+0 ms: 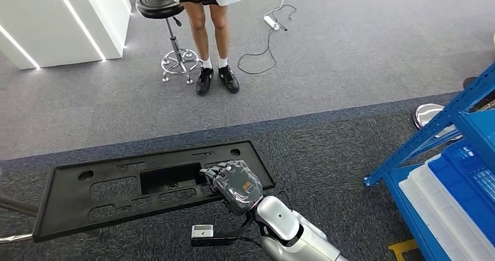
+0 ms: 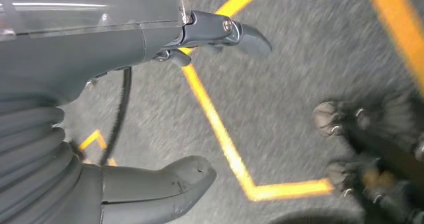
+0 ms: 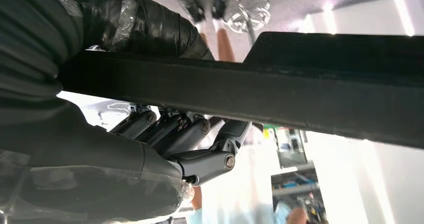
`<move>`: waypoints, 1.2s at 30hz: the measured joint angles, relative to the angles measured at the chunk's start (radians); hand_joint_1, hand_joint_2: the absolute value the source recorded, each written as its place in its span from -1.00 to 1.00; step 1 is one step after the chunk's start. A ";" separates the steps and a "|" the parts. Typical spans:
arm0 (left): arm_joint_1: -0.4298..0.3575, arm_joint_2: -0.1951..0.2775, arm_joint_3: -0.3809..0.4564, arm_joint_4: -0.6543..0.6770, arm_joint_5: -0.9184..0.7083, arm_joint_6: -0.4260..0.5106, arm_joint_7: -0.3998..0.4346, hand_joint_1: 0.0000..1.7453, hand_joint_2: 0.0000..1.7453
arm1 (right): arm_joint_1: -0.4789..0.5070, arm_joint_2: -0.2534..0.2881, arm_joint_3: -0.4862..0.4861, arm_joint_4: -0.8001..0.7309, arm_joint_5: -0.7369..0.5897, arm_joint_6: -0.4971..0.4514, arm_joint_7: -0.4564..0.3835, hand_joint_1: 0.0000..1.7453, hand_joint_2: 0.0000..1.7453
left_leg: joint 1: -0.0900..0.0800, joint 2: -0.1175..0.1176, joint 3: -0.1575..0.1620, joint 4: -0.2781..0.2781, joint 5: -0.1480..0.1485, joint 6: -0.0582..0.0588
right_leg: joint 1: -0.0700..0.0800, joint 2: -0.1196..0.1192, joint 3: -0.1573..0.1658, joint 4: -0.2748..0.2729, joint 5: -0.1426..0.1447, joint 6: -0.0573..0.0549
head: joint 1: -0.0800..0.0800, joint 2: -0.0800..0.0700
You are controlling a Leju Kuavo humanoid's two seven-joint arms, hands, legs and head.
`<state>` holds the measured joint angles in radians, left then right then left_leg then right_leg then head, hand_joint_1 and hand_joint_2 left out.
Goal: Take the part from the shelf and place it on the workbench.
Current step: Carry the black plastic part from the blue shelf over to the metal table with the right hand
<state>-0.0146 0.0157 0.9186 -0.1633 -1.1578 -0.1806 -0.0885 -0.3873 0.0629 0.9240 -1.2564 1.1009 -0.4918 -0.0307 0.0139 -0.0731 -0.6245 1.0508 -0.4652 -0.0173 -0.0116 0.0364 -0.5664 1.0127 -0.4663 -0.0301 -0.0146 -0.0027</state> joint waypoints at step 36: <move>-0.009 -0.031 0.001 0.000 0.027 0.058 0.075 -1.00 1.00 | 0.094 -0.166 -0.095 -0.199 -0.020 -0.055 -0.044 1.00 1.00 | 0.001 0.070 -0.106 0.238 -0.092 -0.011 | -0.001 -0.088 0.001 0.015 -0.021 0.006 | -0.002 0.000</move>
<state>-0.0232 -0.0157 0.9200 -0.1633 -1.1305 -0.1225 -0.0138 -0.2928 -0.1030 0.8293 -1.4553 1.0804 -0.5466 -0.0745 0.0150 -0.0028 -0.7304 1.2888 -0.5574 -0.0286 -0.0126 -0.0515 -0.5657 1.0278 -0.4869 -0.0243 -0.0170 -0.0027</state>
